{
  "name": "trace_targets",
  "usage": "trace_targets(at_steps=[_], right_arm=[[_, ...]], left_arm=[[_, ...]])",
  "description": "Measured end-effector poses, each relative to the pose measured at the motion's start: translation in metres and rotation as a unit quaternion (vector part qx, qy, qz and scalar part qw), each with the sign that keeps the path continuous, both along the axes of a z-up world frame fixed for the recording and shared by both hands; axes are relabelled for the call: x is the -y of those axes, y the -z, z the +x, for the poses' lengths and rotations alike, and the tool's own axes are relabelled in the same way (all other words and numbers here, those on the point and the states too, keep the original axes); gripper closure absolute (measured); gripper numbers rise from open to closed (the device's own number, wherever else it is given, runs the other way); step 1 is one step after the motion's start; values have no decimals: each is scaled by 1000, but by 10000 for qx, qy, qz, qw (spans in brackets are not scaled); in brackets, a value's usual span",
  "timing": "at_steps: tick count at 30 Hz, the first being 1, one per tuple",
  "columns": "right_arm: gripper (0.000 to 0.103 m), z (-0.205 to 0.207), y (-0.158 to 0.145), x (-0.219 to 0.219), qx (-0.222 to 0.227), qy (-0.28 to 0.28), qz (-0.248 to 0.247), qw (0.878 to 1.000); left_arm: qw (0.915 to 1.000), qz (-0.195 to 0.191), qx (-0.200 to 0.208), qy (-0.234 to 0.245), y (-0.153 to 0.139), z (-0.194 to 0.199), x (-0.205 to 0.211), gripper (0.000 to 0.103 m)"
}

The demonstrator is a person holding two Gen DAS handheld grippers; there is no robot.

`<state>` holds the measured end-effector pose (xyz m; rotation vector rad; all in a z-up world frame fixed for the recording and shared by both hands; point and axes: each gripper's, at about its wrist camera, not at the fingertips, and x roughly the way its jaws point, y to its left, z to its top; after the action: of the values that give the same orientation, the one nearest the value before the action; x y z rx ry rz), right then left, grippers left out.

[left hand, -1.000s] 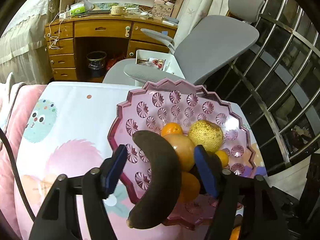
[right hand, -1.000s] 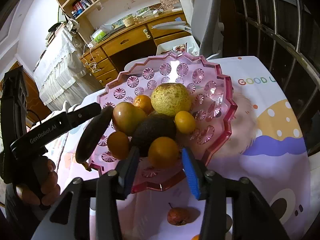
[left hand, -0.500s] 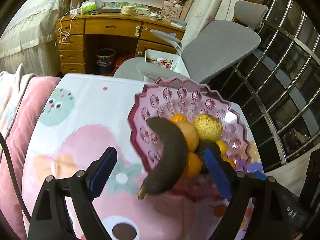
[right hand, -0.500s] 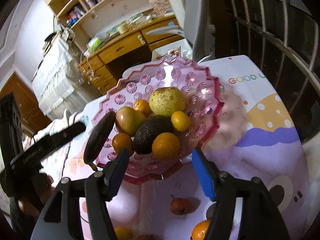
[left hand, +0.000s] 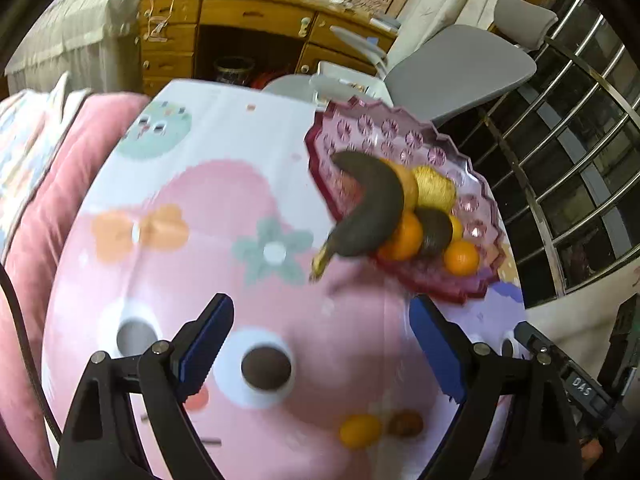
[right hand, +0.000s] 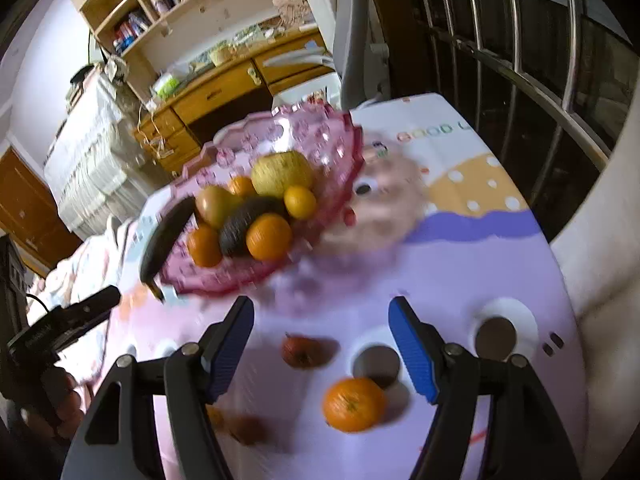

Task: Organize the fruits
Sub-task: 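Carry the banana and orange over the pink bowl and release both, then grasp a small orange with the left tool while the right tool grasps another orange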

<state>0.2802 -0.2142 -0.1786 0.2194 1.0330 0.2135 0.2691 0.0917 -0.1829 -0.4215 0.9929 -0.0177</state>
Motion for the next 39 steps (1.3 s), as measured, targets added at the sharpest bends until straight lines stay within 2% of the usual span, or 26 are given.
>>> trace_targets(at_steps=[9, 13, 20, 28, 31, 36, 39], right_arm=[[33, -24, 15, -5, -147, -611, -526, 9966], [33, -35, 23, -14, -97, -1005, -857, 9912], [33, -42, 37, -21, -89, -1459, -1237, 9815], [33, -41, 50, -21, -189, -1725, -1302, 9762], [35, -41, 53, -22, -204, -1809, -1337, 9742], [50, -42, 59, -24, -264, -1927, -1351, 9716], [52, -43, 61, -25, -225, -1933, -1433, 9703]], left_arm=[[9985, -223, -496, 90, 21, -26, 12, 14], [9973, -201, -698, 146, 30, -32, 20, 14], [9937, -395, -1003, 306, 45, -39, 44, 18], [9891, -599, -1302, 342, 62, -38, 68, 38], [9870, -652, -1421, 374, 66, -37, 76, 50], [9871, -471, -1503, 298, 69, -36, 80, 53], [9865, -455, -1554, 255, 72, -35, 77, 58]])
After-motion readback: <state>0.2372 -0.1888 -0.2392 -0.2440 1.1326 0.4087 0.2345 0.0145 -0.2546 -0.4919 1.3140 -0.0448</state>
